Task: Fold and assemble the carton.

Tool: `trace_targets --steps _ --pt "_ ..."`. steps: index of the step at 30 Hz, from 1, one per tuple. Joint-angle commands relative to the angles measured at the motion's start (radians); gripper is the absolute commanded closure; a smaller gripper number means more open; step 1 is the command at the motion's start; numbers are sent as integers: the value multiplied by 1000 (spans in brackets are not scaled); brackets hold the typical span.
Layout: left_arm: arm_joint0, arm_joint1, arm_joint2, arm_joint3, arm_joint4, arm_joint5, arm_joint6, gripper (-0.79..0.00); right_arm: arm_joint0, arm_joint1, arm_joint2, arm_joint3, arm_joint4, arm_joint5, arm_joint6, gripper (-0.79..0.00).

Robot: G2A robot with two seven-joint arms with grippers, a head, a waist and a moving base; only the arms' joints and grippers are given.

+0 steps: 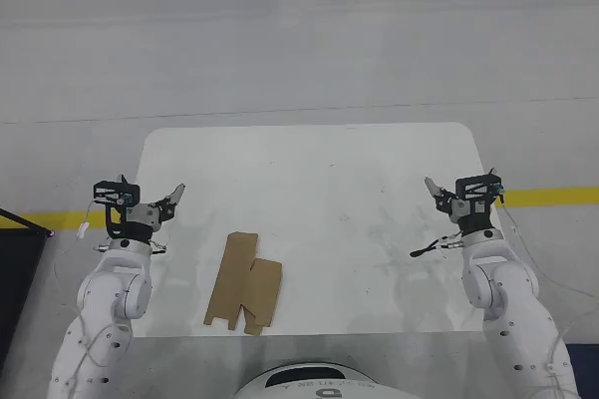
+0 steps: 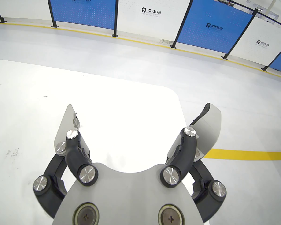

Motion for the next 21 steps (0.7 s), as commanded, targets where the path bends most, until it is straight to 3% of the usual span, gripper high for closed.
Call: trace_targets --steps 1,5,9,17,21 --pt "0 0 0 -3 5 -1 3 -785 0 0 0 0 0 0 0 -785" --pt "68 7 41 -72 221 -45 76 -785 0 0 0 0 0 0 0 -785" --pt "164 23 13 -110 435 -111 198 -785 0 0 0 0 0 0 0 -785" --pt "161 23 7 -101 451 -100 186 -785 0 0 0 0 0 0 0 -785" --pt "200 38 8 -103 727 -93 348 -785 0 0 0 0 0 0 0 -785"
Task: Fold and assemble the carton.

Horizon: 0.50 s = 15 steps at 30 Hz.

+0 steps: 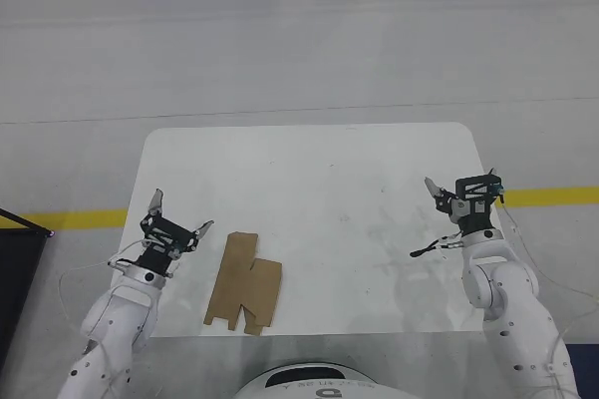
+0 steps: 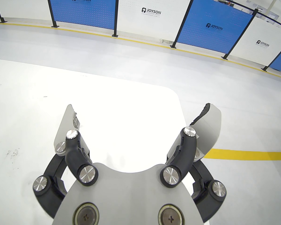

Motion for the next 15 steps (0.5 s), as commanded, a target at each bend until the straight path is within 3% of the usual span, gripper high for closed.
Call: trace_targets --steps 1,3,8,15 --pt "27 8 -9 19 166 -4 113 -785 0 0 0 0 0 0 0 -785" --pt "47 18 -20 41 271 -26 192 -785 0 0 0 0 0 0 0 -785" --pt "85 37 -29 62 354 -97 408 -785 0 0 0 0 0 0 0 -785" --pt "174 52 -16 21 462 -68 555 -785 0 0 0 0 0 0 0 -785"
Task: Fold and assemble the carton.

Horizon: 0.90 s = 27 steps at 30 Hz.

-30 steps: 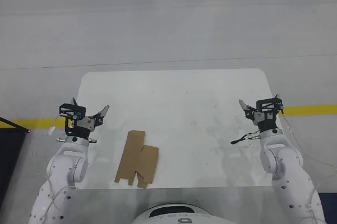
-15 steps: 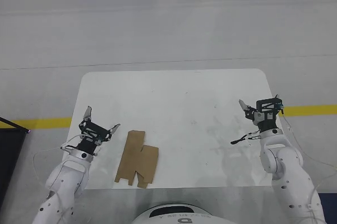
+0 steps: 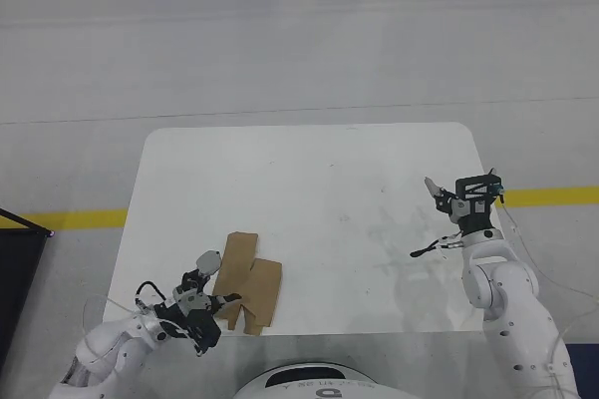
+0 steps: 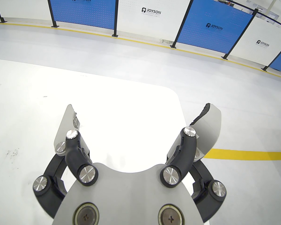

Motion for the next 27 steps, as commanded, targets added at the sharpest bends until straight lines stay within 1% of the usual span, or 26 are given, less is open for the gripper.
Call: trace_targets --steps 1,4,8,12,16,21,24,26,27 --pt "25 3 -1 -14 57 33 5 -785 0 0 0 0 0 0 0 -785" --pt "75 4 11 -34 117 108 -25 -785 0 0 0 0 0 0 0 -785" --pt "126 6 24 -62 188 163 -50 -785 0 0 0 0 0 0 0 -785" --pt "155 6 37 -81 277 221 -148 -785 0 0 0 0 0 0 0 -785" --pt "155 5 58 -84 321 235 -207 -785 0 0 0 0 0 0 0 -785" --pt "146 7 83 -81 373 234 -230 -785 0 0 0 0 0 0 0 -785" --pt "139 5 99 -80 411 251 -295 -785 0 0 0 0 0 0 0 -785" --pt "128 4 114 -72 422 257 -317 -785 0 0 0 0 0 0 0 -785" --pt "121 4 120 -67 426 258 -325 -757 0 0 0 0 0 0 0 -785"
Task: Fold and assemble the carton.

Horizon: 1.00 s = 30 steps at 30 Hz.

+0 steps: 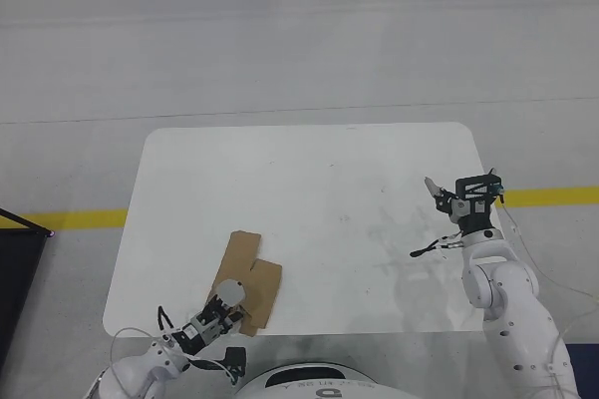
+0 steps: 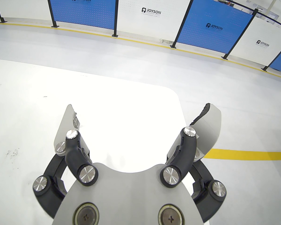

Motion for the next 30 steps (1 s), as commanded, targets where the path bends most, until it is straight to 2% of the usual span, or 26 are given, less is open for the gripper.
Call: trace_targets --steps 1,4,5,7,15,22,30 --pt "-13 0 10 9 5 2 -10 -714 0 0 0 0 0 0 0 -785" --pt "-31 -1 24 24 11 5 -29 -560 0 0 0 0 0 0 0 -785" --pt "-36 -1 27 26 20 6 -38 -456 0 0 0 0 0 0 0 -785" --pt "-41 -1 32 27 32 8 -57 -388 0 0 0 0 0 0 0 -785" --pt "-68 -2 58 32 95 13 -125 -332 0 0 0 0 0 0 0 -785" --pt "-90 -6 101 38 157 4 -202 -326 0 0 0 0 0 0 0 -785" --pt "-126 -8 138 56 186 -29 -241 -320 0 0 0 0 0 0 0 -785"
